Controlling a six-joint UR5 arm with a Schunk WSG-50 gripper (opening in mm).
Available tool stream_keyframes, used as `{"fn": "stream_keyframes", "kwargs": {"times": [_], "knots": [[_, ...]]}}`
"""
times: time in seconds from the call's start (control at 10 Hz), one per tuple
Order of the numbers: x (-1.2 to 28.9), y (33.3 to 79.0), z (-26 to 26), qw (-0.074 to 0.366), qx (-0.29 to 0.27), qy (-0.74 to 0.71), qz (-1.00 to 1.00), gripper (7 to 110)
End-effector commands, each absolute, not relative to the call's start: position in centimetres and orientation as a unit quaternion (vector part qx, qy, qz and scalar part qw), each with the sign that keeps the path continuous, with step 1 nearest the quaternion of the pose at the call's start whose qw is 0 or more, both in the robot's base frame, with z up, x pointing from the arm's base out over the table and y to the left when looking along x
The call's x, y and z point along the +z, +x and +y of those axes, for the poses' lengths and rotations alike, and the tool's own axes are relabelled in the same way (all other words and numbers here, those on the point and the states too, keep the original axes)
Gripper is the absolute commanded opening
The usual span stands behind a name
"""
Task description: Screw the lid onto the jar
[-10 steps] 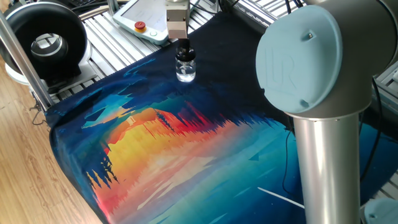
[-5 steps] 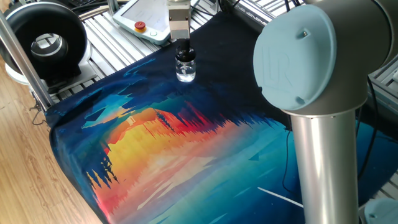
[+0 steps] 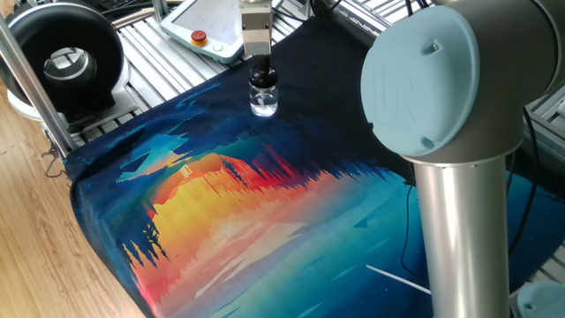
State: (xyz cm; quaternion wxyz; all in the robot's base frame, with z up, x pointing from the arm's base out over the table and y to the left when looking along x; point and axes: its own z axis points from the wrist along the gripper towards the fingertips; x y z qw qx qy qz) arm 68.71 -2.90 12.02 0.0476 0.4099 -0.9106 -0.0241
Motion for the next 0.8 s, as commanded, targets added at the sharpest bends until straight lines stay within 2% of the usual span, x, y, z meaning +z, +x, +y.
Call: {"fn": "stream_keyframes", "kwargs": {"times": [0.0, 0.1, 0.7], "knots": [[12.13, 69.1, -3.16, 0.04, -0.015, 0.396, -0.917, 44], [12.09, 69.21, -3.14, 0.038, -0.015, 0.394, -0.918, 22], [11.98, 69.12, -2.78, 0.036, -0.015, 0.379, -0.925, 22]]}}
